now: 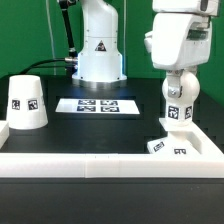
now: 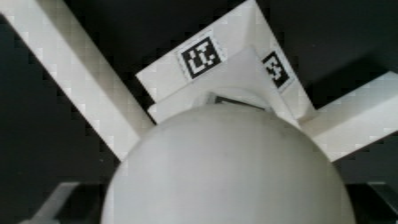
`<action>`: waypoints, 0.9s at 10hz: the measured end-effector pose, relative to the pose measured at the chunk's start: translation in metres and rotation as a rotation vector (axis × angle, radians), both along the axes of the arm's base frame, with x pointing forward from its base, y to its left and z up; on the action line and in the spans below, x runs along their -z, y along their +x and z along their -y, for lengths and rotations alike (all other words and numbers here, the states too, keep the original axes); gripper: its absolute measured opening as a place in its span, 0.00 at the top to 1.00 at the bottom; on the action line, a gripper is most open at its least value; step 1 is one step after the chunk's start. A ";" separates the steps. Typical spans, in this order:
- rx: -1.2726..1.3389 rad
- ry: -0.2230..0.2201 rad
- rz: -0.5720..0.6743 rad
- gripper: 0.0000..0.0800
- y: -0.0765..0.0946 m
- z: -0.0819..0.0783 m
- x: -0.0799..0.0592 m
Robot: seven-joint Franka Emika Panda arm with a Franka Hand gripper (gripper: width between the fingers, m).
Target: Assemble lamp
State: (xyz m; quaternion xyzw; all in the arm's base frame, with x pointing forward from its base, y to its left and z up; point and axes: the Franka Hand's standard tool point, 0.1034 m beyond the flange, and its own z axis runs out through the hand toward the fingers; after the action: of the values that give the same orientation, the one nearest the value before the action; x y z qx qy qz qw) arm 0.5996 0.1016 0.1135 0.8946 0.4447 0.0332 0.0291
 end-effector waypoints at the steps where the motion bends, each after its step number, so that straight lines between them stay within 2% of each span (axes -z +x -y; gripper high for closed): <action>1: 0.059 0.005 0.002 0.28 0.000 0.000 0.000; 6: 0.347 0.030 0.010 0.28 0.001 0.000 0.000; 9: 0.700 0.074 0.010 0.28 0.002 0.005 -0.002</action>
Offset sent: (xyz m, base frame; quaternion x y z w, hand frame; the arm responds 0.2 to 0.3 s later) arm 0.0000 0.0000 0.0000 0.0000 0.0000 0.1296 0.9916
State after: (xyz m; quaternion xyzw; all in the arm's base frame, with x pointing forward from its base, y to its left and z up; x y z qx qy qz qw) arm 0.6013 0.0964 0.1150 0.9931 0.1094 0.0417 0.0085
